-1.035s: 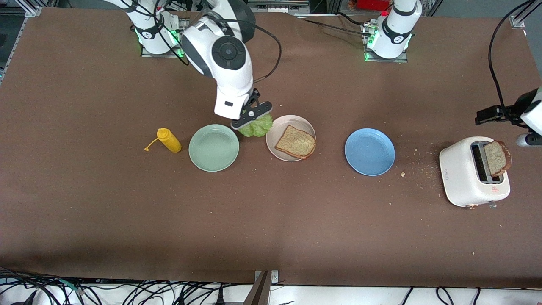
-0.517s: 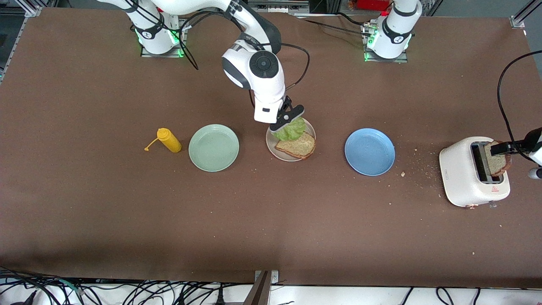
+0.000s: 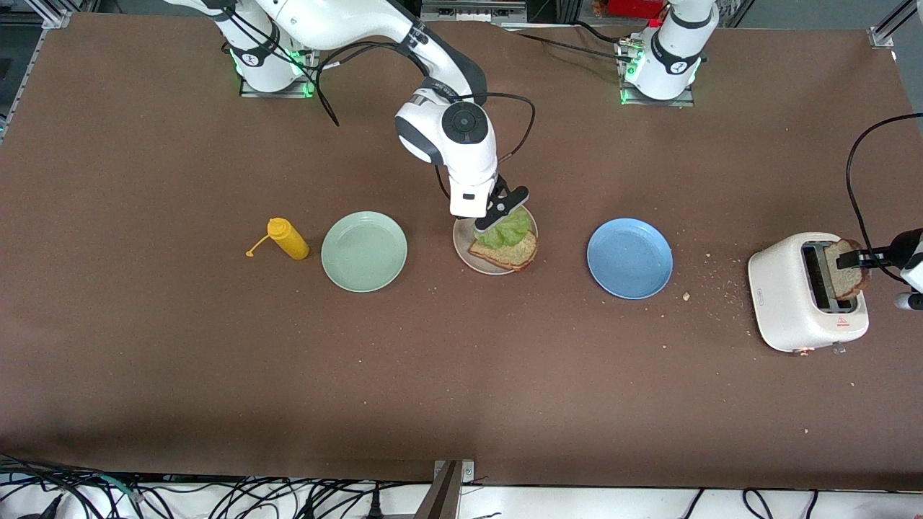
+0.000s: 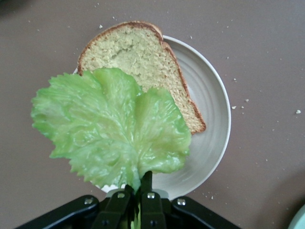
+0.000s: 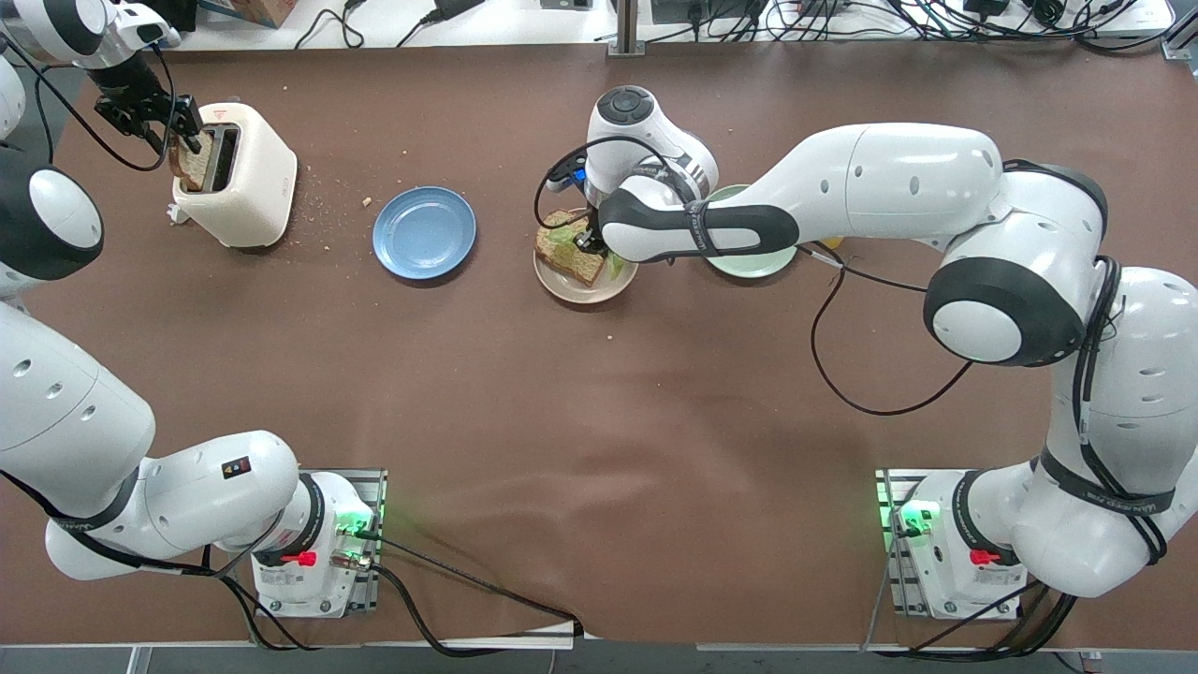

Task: Make sandwich in beige plate with both arms
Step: 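Lower the lettuce onto the toast while the left gripper grasps toaster toast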

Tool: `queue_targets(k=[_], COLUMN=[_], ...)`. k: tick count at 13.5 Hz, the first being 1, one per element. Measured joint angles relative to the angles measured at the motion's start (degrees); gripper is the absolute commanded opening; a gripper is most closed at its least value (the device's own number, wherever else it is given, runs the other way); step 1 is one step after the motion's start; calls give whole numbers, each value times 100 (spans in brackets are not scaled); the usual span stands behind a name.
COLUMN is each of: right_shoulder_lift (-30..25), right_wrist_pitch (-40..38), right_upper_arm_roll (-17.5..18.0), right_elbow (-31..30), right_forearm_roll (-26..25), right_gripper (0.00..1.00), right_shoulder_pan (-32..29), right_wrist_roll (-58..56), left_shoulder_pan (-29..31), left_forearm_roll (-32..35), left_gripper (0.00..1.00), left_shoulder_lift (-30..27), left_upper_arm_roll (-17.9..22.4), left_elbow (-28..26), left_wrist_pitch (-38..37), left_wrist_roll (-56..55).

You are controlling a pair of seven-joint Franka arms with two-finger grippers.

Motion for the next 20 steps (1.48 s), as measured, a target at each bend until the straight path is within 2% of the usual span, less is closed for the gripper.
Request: queue_targets(k=[1,8,12,17,20], right_shoulder_lift=[25,31,31,26,15], right_wrist_pitch=[5,5,-4,-73,-111], right_upper_arm_roll=[-4,-16,-17,-26,-43], right_elbow=[0,58,65,75,104], right_forearm_roll=[-25,-35,-35,-50,-58], right_gripper=[100,100,100,100,100], right_shoulder_pan=[0,-1,-1,-2,-16], right_wrist_roll=[0,0,0,-5,-12], left_shoulder_pan=[6,12,23,6,-20], left_forearm_roll=[0,0,0,0,0], left_gripper=[0,0,0,0,0], left_shoulder_lift=[-3,-35,-344,-1000,-1075], left_upper_arm_roll=[-1,-37,-84,-738,-862], left_elbow=[10,126,180,210,208], left_wrist_pitch=[7,10,-264,-756,-912], left_wrist_roll=[10,47,229,230,181])
